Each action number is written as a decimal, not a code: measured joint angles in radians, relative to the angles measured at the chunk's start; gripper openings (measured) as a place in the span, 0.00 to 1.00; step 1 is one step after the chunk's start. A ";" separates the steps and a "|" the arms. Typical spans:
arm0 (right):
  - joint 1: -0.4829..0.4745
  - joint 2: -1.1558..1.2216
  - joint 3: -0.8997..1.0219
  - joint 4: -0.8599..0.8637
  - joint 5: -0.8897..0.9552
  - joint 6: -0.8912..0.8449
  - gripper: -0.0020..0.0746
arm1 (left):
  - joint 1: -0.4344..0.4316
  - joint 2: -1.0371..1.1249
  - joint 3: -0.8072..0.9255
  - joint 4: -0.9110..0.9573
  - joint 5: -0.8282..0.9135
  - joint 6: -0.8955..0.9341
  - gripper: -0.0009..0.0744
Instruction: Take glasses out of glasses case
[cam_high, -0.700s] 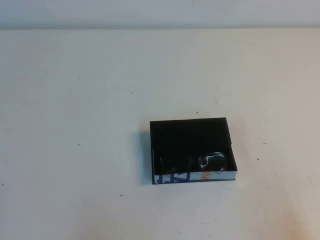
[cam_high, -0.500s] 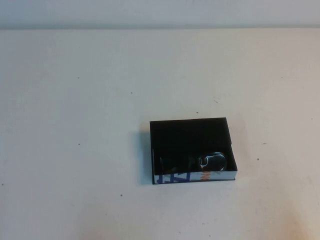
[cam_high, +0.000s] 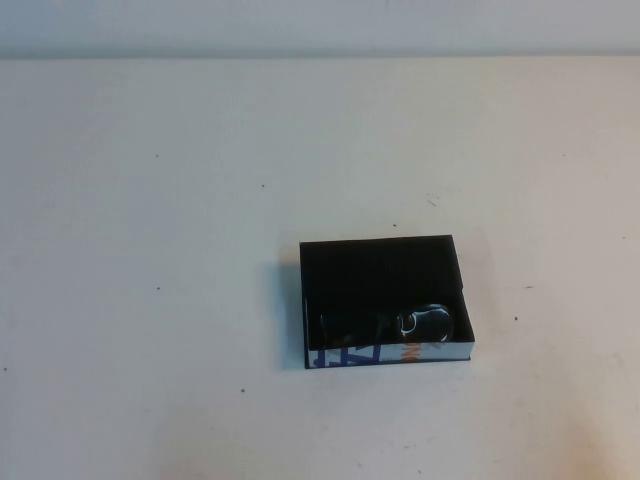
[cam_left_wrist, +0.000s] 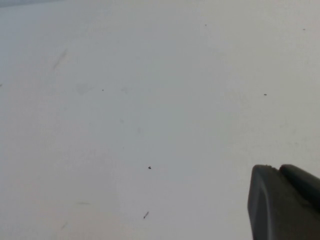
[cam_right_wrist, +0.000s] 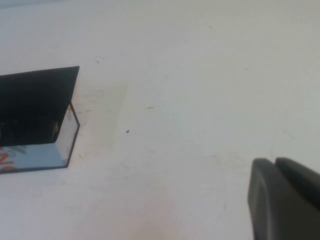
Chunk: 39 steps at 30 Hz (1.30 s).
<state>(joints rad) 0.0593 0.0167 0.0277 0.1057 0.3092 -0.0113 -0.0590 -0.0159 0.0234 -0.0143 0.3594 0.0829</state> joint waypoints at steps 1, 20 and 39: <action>0.000 0.000 0.000 0.000 0.000 0.000 0.00 | 0.000 0.000 0.000 0.000 0.000 0.000 0.01; 0.000 0.000 0.000 0.957 -0.034 0.003 0.00 | 0.000 0.000 0.000 0.000 0.000 0.000 0.01; 0.000 0.121 -0.244 0.928 0.245 -0.576 0.00 | 0.000 0.000 0.000 0.000 0.000 0.000 0.01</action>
<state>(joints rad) 0.0593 0.1374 -0.2160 1.0335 0.5545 -0.5869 -0.0590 -0.0159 0.0234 -0.0143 0.3594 0.0829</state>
